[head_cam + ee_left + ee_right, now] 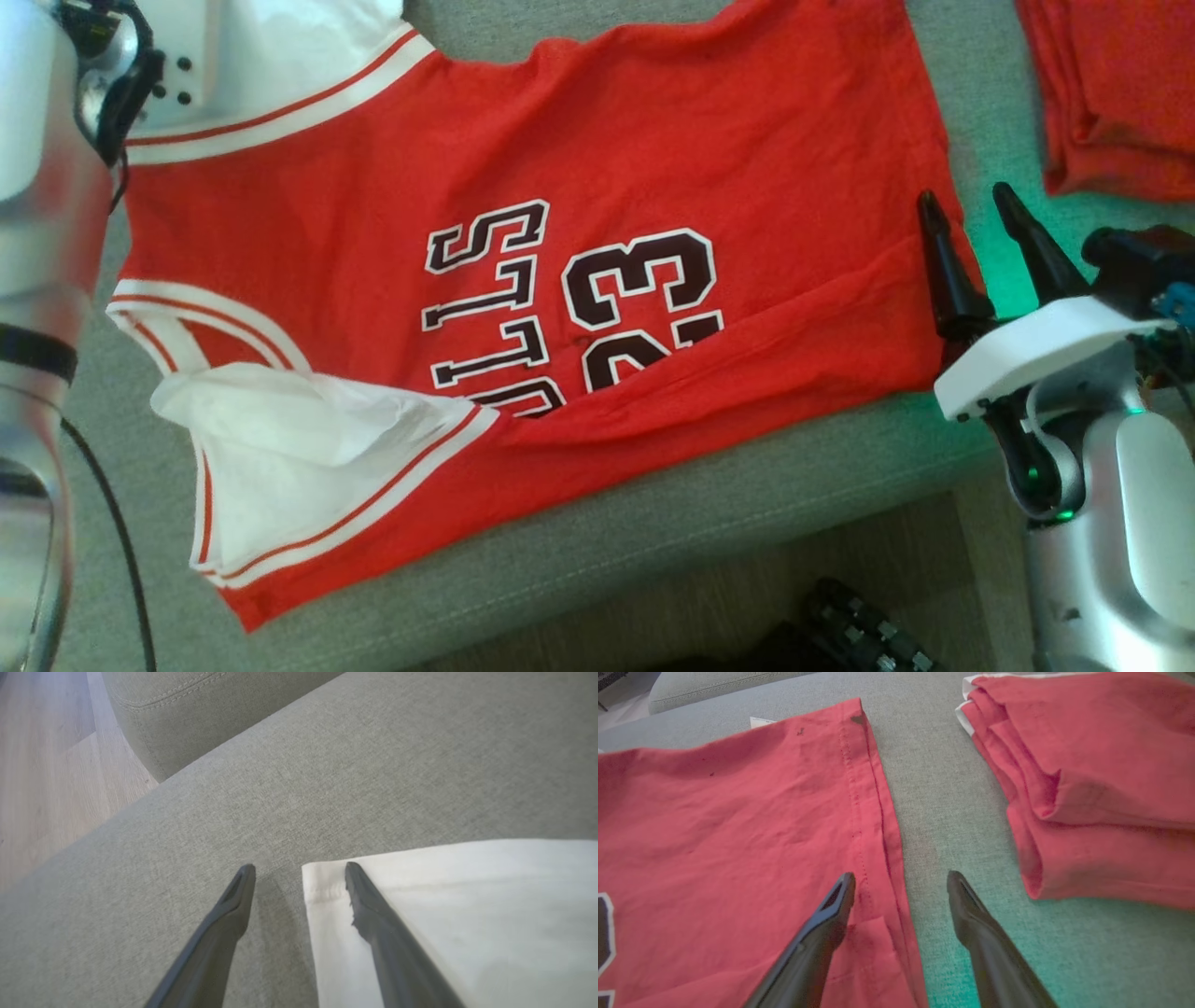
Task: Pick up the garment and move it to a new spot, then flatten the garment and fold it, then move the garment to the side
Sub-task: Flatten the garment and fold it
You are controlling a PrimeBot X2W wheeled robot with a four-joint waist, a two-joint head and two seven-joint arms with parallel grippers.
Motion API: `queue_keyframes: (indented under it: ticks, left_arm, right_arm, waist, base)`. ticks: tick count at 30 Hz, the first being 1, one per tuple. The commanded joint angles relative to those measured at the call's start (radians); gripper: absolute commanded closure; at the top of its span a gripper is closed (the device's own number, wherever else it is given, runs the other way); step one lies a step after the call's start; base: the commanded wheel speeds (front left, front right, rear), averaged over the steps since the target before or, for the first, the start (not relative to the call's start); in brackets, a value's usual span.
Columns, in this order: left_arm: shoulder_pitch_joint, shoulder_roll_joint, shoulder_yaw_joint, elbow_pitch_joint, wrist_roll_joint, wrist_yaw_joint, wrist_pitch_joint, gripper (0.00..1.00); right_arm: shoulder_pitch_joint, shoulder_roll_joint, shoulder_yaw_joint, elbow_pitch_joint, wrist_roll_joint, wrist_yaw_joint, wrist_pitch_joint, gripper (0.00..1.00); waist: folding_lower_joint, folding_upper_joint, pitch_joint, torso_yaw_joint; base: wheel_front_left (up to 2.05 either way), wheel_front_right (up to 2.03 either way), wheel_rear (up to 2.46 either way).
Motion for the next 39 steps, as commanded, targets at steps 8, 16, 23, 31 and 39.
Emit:
queue_keyframes:
  ticks: [8,16,23,31,39]
  left_arm:
    - [-0.045,0.017,-0.004,0.071,-0.028,-0.01,0.031,1.0]
    - [-0.063,0.015,-0.022,0.055,-0.029,-0.015,-0.12,1.0]
    - [-0.089,0.003,-0.038,0.067,-0.018,-0.01,-0.217,1.0]
    - [-0.114,-0.003,-0.057,0.106,-0.012,-0.009,-0.26,1.0]
    - [-0.143,-0.018,-0.072,0.142,-0.012,-0.008,-0.28,1.0]
  right_arm:
    - [-0.055,-0.007,0.022,-0.02,-0.004,0.0,-0.003,0.0]
    - [-0.196,-0.011,0.037,0.067,0.001,0.0,0.054,0.0]
    - [-0.379,-0.027,0.021,0.25,-0.04,0.0,0.105,0.0]
    - [-0.579,-0.034,0.031,0.475,-0.105,0.0,0.158,0.02]
    - [-0.719,-0.034,0.071,0.649,-0.165,0.0,0.221,0.14]
  waist:
    - [0.0,0.0,-0.012,0.009]
    - [0.0,0.0,-0.039,0.039]
    - [0.0,0.0,-0.049,0.07]
    - [0.0,0.0,-0.047,0.083]
    - [0.0,0.0,-0.04,0.094]
  base:
    - [0.0,0.0,0.0]
    - [0.0,0.0,0.0]
    - [0.0,0.0,0.0]
    - [0.0,0.0,0.0]
    - [0.0,0.0,0.0]
